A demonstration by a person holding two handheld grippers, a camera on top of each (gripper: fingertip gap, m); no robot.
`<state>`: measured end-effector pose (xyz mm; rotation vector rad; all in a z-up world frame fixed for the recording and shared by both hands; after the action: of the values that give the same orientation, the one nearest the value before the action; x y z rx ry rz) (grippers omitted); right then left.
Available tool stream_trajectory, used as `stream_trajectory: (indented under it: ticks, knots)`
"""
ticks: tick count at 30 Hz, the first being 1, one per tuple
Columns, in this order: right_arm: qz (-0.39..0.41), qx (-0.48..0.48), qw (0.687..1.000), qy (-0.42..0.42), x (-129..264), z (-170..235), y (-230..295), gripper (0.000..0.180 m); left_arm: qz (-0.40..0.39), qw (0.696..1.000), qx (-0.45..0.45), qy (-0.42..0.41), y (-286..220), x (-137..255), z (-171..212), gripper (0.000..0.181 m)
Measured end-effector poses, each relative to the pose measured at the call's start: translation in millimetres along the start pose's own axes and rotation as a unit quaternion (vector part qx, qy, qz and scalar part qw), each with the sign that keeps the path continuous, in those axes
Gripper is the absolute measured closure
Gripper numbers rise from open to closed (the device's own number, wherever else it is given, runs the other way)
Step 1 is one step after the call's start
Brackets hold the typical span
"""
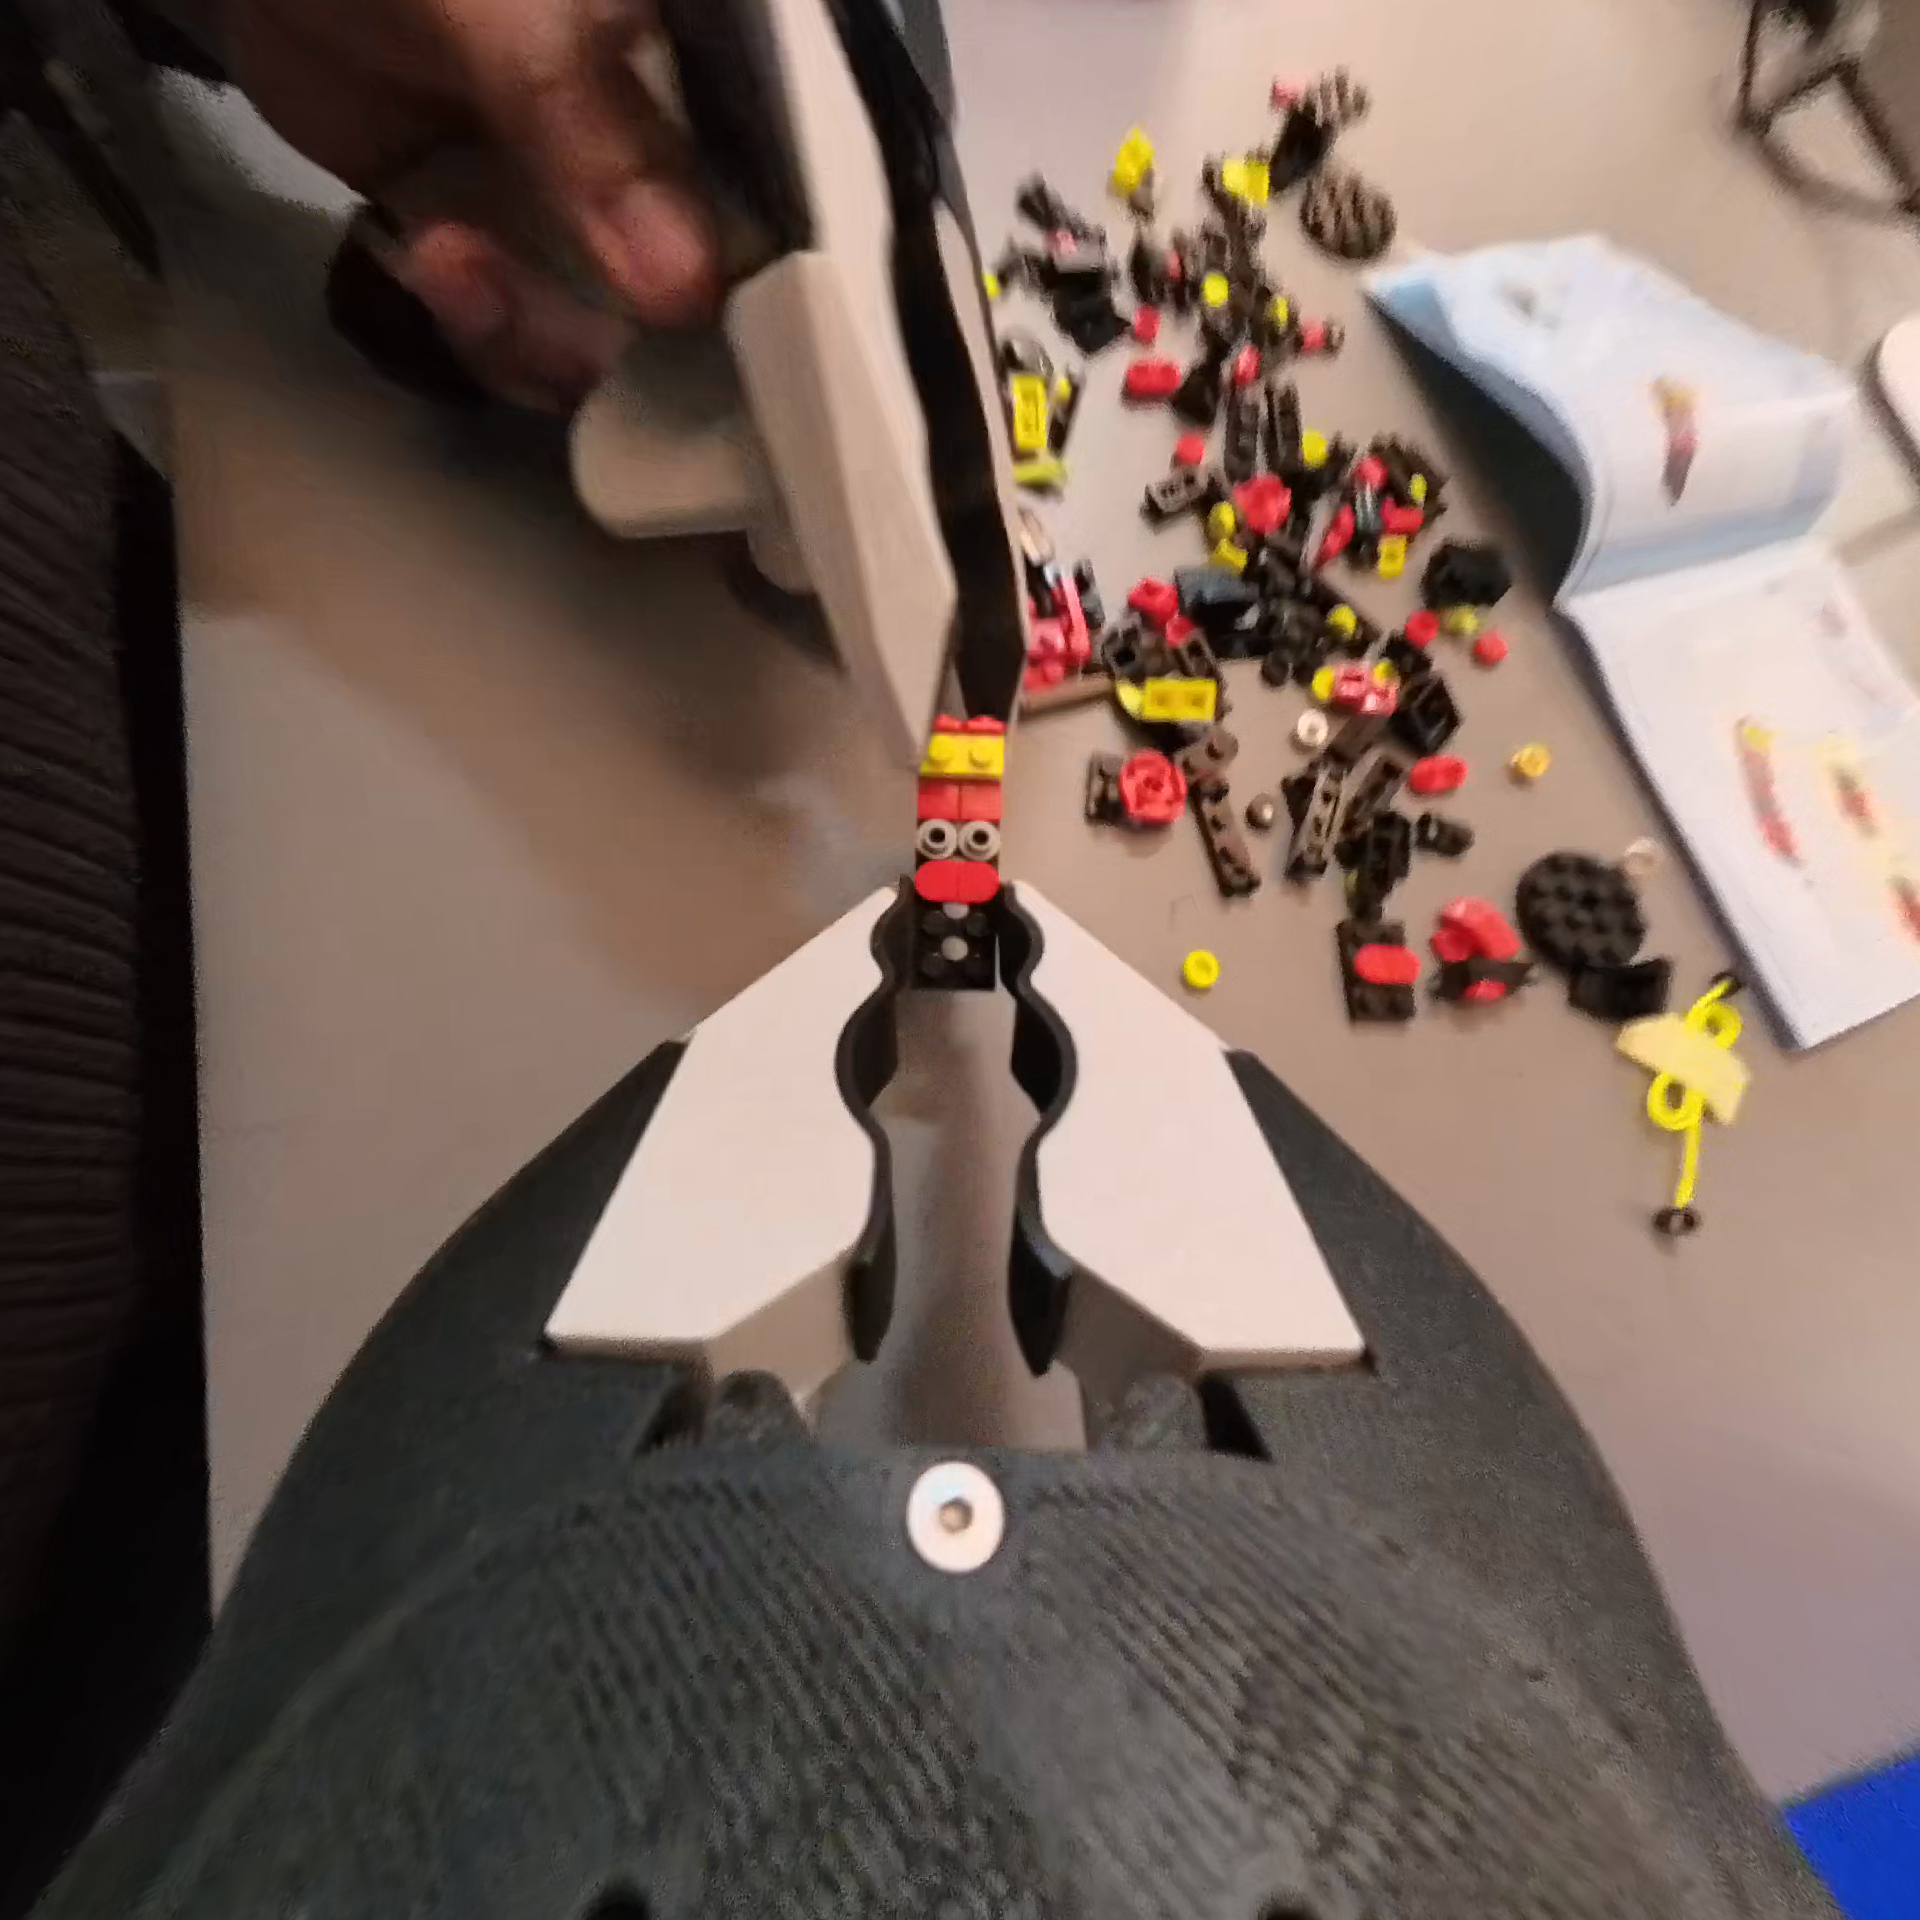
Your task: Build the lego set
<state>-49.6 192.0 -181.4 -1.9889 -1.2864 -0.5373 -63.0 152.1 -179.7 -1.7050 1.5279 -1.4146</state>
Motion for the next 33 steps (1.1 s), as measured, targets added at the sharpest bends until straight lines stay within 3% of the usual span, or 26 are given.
stream_trajectory:
  ticks: [2,5,7,12,16,23,33]
  knots:
    - [0.012,0.041,0.999,-0.032,6.9,-12.4,2.1,0.166,0.048,0.998,0.049,-0.006,-5.5,4.9,-2.5,0.141]
    - [0.039,0.086,0.994,-0.053,12.9,-22.8,2.6,0.165,0.11,0.99,0.089,0.0,-13.4,10.2,-2.2,0.167]
    - [0.046,0.085,0.993,-0.06,13.5,-24.3,1.3,0.165,0.131,0.986,0.103,0.002,-16.8,11.9,-2.2,0.17]
    - [0.1,-0.013,0.989,-0.111,25.7,-30.4,-26.2,0.144,0.17,0.973,0.152,-0.034,-18.3,17.9,-13.0,0.171]
    - [0.091,-0.107,0.979,-0.15,31.1,-35.1,-34.3,0.131,0.223,0.954,0.187,-0.078,-29.5,21.9,-22.4,0.171]
    - [0.1,-0.103,0.976,-0.162,35.3,-39.6,-35.8,0.144,0.265,0.931,0.218,-0.127,-37.4,26.8,-29.3,0.172]
    - [0.104,-0.09,0.974,-0.18,41.3,-37.6,-40.0,0.156,0.267,0.932,0.217,-0.112,-35.5,26.6,-28.0,0.172]
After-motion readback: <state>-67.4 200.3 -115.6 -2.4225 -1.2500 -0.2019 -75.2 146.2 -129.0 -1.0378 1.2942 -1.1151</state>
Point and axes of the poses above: each gripper's, where its closed fingertips meet, x back along the fingers, z out of its underside, y = z × x across the jaws, the point moved 2 cm from there along x, back along the fingers, and after that the axes turned 14 degrees about x, right-handed, at the moved point
